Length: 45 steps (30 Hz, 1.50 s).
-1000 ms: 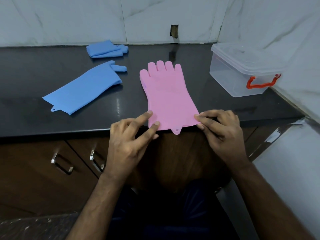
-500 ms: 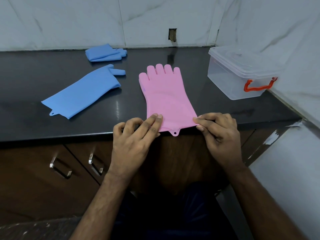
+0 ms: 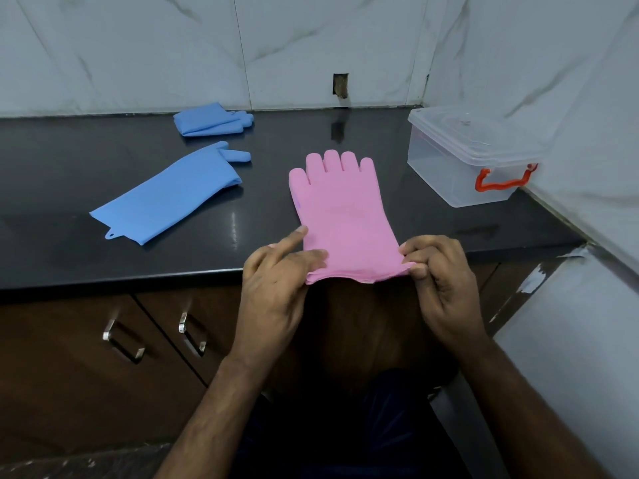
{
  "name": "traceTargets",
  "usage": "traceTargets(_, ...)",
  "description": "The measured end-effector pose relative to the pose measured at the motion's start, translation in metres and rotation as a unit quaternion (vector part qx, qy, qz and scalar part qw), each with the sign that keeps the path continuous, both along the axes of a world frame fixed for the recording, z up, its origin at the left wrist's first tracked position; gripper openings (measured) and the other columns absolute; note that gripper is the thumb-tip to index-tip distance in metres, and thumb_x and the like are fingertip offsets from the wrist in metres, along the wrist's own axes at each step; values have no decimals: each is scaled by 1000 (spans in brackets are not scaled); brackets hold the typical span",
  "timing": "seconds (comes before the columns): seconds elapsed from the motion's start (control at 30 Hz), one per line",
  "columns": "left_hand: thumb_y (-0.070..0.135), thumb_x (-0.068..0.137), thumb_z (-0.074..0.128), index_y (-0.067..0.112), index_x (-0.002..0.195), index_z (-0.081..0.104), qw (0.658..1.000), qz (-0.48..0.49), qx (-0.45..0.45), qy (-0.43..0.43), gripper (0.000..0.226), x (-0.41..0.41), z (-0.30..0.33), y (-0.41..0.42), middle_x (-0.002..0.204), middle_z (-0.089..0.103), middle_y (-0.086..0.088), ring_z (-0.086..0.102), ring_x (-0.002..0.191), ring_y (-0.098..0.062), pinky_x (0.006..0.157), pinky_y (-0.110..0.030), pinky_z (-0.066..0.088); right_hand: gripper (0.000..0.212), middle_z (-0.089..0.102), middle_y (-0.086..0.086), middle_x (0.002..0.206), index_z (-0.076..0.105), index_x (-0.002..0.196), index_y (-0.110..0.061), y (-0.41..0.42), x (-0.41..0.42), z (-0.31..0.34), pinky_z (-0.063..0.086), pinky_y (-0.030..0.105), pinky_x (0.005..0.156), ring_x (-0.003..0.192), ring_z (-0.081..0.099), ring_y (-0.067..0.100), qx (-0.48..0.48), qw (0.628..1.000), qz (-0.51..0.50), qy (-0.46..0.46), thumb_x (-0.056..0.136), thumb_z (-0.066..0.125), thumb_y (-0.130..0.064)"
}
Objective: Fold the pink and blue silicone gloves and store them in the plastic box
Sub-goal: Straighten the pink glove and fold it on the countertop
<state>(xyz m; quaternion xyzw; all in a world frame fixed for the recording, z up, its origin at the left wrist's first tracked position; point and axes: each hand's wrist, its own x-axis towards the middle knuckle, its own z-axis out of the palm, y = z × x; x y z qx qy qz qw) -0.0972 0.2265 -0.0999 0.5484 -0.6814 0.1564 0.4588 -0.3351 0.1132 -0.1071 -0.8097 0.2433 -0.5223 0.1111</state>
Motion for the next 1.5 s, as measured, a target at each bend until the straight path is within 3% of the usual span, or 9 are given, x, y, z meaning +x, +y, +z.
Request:
traceTargets(0.2, 6, 103, 53, 20, 116, 63, 992, -85, -42, 87, 22, -8, -6, 3, 122, 70, 6, 63, 130, -15, 119, -42, 38, 85, 39, 4, 160, 41, 146, -14, -2, -13, -7, 33, 44, 118, 147, 41, 22, -88, 982, 23, 163, 85, 64, -69)
traceTargets(0.37, 5, 98, 62, 29, 123, 53, 987, -127, -78, 66, 36, -18, -8, 6, 111, 71, 3, 75, 98, -24, 81, -45, 60, 48, 52, 9, 153, 62, 138, -10, -2, -2, 11, 37, 42, 115, 143, 47, 26, -99, 982, 0, 159, 95, 70, -30)
traceTargets(0.47, -1, 91, 66, 30, 124, 51, 985, -128, -84, 76, 48, -18, -7, 7, 102, 71, 0, 76, 89, -25, 66, -43, 59, 37, 54, 8, 140, 66, 124, -9, -16, 8, 18, 50, 57, 103, 135, 51, 32, -76, 970, 53, 223, 89, 77, -14)
traceTargets(0.7, 21, 107, 47, 29, 121, 52, 984, -110, -76, 116, 17, -14, 12, 0, 92, 78, -6, 76, 77, -19, 64, -38, 60, 57, 70, 8, 114, 72, 103, -7, -2, 23, 12, 56, 62, 92, 107, 70, 35, -28, 997, 67, 19, 103, 44, -56)
traceTargets(0.83, 52, 108, 32, 22, 116, 45, 979, -78, -44, 182, 34, -11, 35, -11, 65, 52, 6, 48, 50, -4, 46, -20, 37, 46, 64, -12, 109, 65, 113, -24, 0, 28, 25, 51, 31, 91, 105, 61, 0, 30, 999, 28, 28, 104, 34, -57)
traceTargets(0.9, 62, 105, 33, 17, 123, 45, 985, -79, -25, 152, 50, -7, 40, -14, 67, 58, -1, 54, 52, -9, 45, -28, 44, 16, 64, -10, 102, 63, 102, -24, -1, 29, 31, 48, 24, 82, 96, 57, -10, 30, 999, -1, 45, 104, 54, -36)
traceTargets(1.0, 79, 91, 44, 7, 133, 44, 994, -56, 22, 90, 83, -4, 38, -13, 72, 64, -4, 56, 50, -12, 46, -26, 48, 7, 71, -7, 89, 70, 93, -14, -4, 35, 38, 48, 30, 73, 83, 59, 6, 46, 997, -33, 51, 98, 65, -14)
traceTargets(1.2, 45, 100, 59, 13, 113, 65, 976, -42, 75, 201, 35, -3, 40, -20, 83, 74, -9, 70, 69, -24, 61, -49, 56, 14, 69, 4, 75, 67, 95, -7, -11, 47, 49, 48, 43, 58, 64, 59, 25, 46, 990, -99, 83, 100, 55, -5)
traceTargets(1.5, 41, 99, 64, 24, 97, 72, 916, 66, 208, 336, 18, 4, 68, -57, 89, 76, 11, 70, 83, -6, 78, -38, 61, 41, 56, -5, 66, 47, 74, -21, -36, 65, 68, 37, 36, 61, 66, 56, 21, 173, 965, -140, 140, 108, 40, -43)
